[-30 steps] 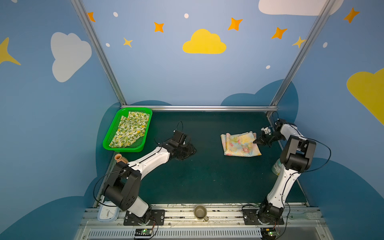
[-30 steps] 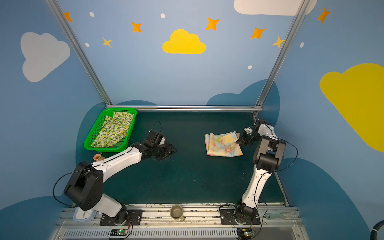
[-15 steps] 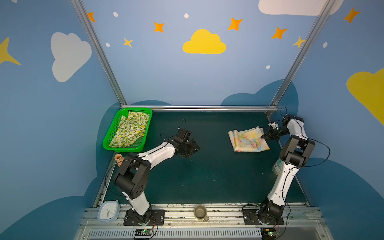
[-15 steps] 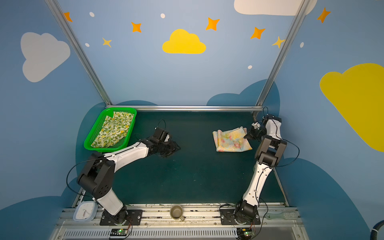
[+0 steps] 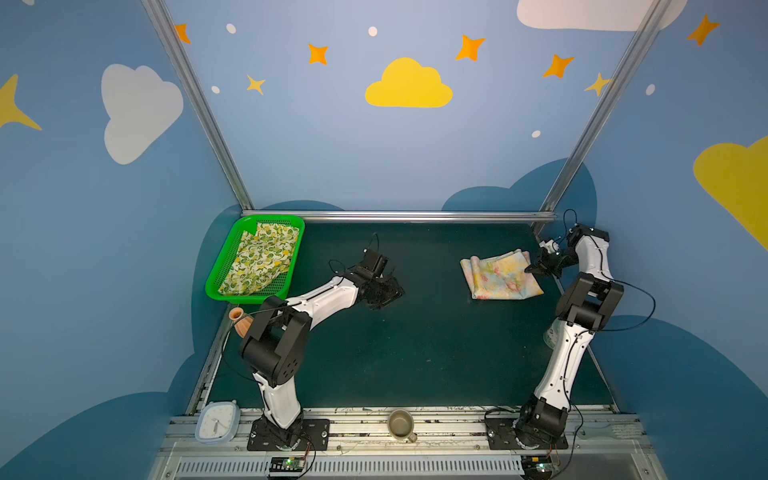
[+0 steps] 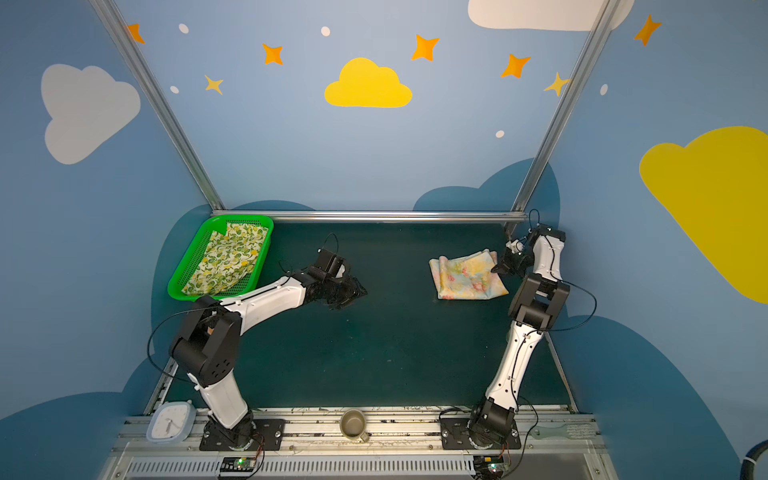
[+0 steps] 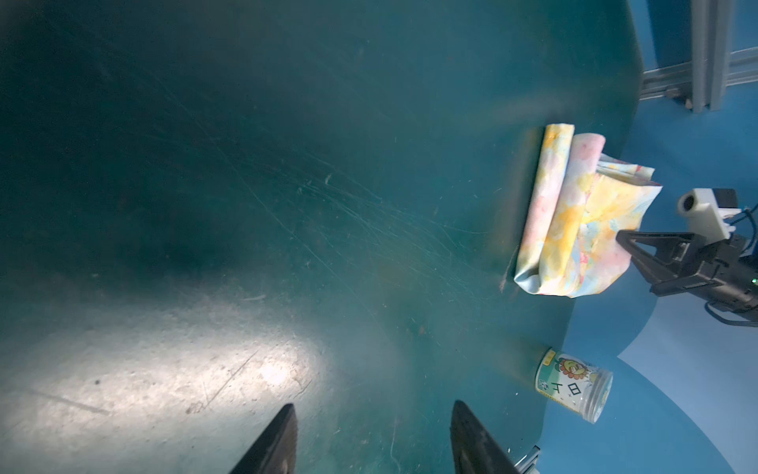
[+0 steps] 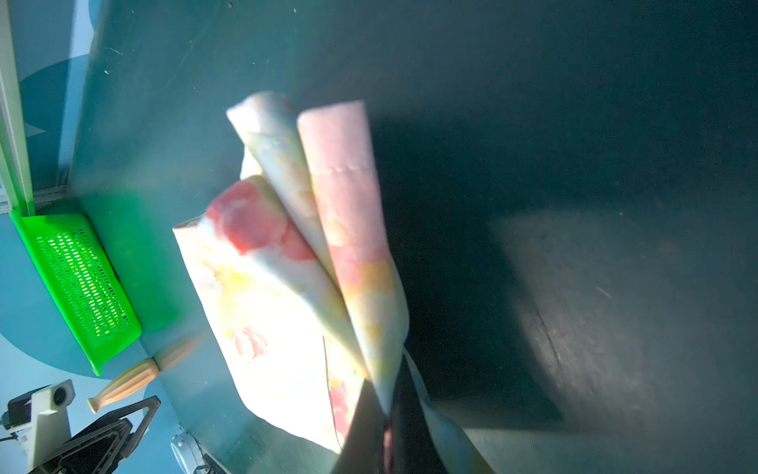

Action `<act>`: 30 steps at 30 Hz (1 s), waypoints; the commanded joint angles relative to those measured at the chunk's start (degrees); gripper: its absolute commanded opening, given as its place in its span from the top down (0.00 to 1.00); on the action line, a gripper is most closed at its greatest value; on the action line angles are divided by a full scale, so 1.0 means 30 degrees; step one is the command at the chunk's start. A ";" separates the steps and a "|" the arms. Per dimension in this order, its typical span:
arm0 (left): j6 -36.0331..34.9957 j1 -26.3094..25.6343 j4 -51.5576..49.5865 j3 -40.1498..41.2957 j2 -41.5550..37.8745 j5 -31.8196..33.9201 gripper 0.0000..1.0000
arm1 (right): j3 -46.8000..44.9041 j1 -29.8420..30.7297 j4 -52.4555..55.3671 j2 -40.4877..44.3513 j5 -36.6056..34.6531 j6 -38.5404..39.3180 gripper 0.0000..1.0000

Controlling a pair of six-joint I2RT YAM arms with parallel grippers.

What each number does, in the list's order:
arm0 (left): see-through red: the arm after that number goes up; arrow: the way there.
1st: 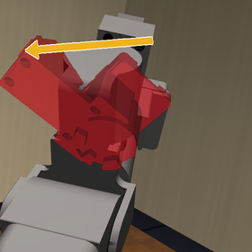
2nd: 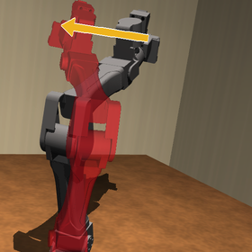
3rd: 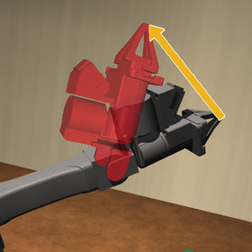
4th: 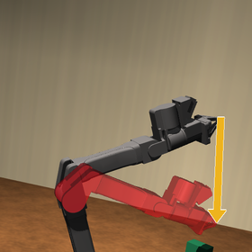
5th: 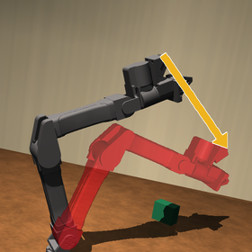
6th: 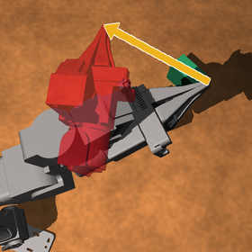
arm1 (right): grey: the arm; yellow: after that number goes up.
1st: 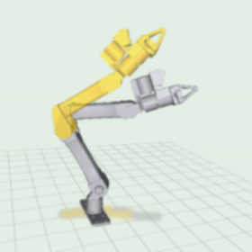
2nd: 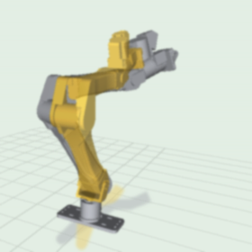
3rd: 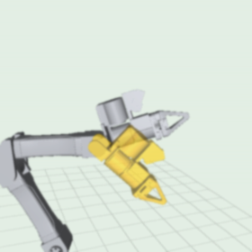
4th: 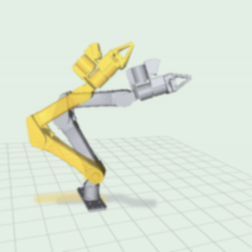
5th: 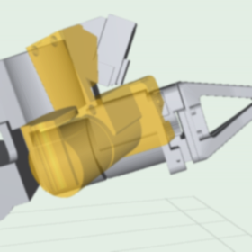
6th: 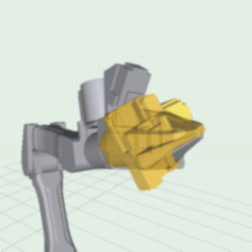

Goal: Fold and stack skirts
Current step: Move the skirt to the top-right of the table.

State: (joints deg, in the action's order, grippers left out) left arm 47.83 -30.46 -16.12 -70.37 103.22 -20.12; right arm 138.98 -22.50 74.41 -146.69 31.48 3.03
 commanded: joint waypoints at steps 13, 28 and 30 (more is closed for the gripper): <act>-0.0037 -0.0100 -0.0582 -0.0531 0.0315 -0.0009 0.40 | 0.0391 -0.0262 -0.0274 -0.0073 -0.0302 -0.0541 0.81; -0.1000 0.0238 -0.0982 -0.0390 -0.1564 0.1504 0.40 | -0.6304 0.0851 -0.5284 0.7532 -0.3248 -0.3583 0.57; -0.1357 0.0567 -0.1191 -0.0406 -0.2102 0.1730 0.40 | -0.7710 0.1379 -0.6007 0.8677 -0.3663 -0.3940 0.57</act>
State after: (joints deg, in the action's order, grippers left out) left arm 46.15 -29.95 -17.82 -71.33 100.33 -17.41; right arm 119.50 -20.62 61.17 -124.60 22.70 -6.15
